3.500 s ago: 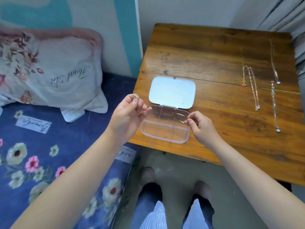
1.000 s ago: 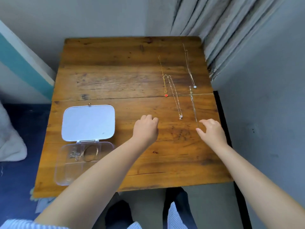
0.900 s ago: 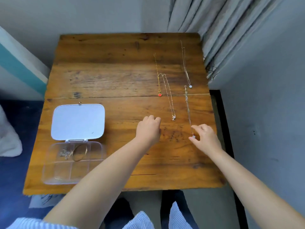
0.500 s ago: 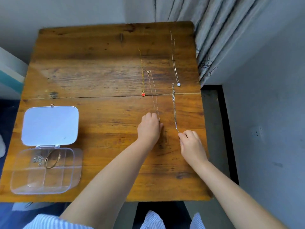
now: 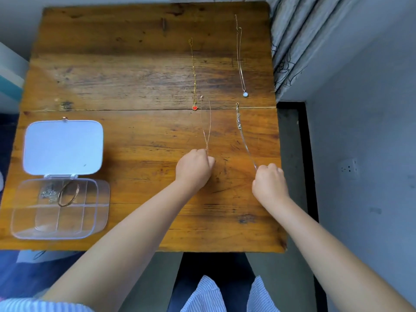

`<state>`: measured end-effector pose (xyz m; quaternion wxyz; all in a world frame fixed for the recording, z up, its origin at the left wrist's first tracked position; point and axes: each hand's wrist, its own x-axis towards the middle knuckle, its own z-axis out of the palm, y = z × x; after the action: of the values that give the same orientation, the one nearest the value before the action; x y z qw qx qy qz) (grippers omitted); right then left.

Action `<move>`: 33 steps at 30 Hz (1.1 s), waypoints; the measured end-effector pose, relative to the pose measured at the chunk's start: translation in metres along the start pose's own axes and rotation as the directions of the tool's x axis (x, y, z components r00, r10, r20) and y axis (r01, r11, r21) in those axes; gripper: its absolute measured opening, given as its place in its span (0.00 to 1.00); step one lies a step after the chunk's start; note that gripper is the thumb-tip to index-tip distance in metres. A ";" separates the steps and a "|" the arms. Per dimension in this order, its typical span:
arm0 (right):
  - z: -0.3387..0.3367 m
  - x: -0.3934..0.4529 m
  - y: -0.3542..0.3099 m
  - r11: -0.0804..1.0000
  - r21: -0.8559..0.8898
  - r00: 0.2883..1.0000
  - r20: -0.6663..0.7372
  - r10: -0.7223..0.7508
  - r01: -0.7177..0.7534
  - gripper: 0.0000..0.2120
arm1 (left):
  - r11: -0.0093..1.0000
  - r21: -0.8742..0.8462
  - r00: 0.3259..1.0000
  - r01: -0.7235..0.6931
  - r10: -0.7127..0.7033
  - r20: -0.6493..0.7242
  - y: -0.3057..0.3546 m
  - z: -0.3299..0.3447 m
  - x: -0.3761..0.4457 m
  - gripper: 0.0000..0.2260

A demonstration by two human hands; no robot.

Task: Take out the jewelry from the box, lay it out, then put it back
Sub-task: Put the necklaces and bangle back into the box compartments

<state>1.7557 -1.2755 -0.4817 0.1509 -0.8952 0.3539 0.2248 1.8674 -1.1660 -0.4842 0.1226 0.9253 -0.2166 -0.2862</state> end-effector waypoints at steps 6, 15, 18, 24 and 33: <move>-0.020 -0.008 -0.011 0.971 0.231 0.997 0.005 -0.073 0.069 0.15 | 0.811 -0.584 0.994 -0.036 -0.032 -0.106 -0.035 -0.026 -0.043 0.14; -0.055 -0.046 -0.106 0.356 0.927 0.934 0.018 -0.357 0.119 0.20 | 0.094 -0.988 0.973 -0.126 -0.185 -0.141 -0.120 -0.099 -0.117 0.15; -0.046 -0.061 -0.147 0.195 0.980 0.902 0.107 -0.418 -0.026 0.19 | -0.017 -0.979 0.933 -0.205 -0.305 -0.190 -0.158 -0.117 -0.138 0.18; -0.031 -0.098 -0.234 0.018 0.994 0.825 0.099 -0.556 -0.107 0.18 | -0.139 -0.952 0.915 -0.272 -0.344 -0.211 -0.234 -0.147 -0.161 0.18; -0.018 -0.123 -0.304 -0.052 0.998 0.950 -0.048 -0.309 0.034 0.19 | 0.018 -0.989 0.981 -0.148 -0.127 -0.149 -0.311 -0.170 -0.149 0.18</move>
<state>1.8947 -0.9998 -0.3700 0.8046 -0.5253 0.2749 -0.0324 1.9585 -0.8060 -0.3847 0.7582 0.5946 0.0527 -0.2625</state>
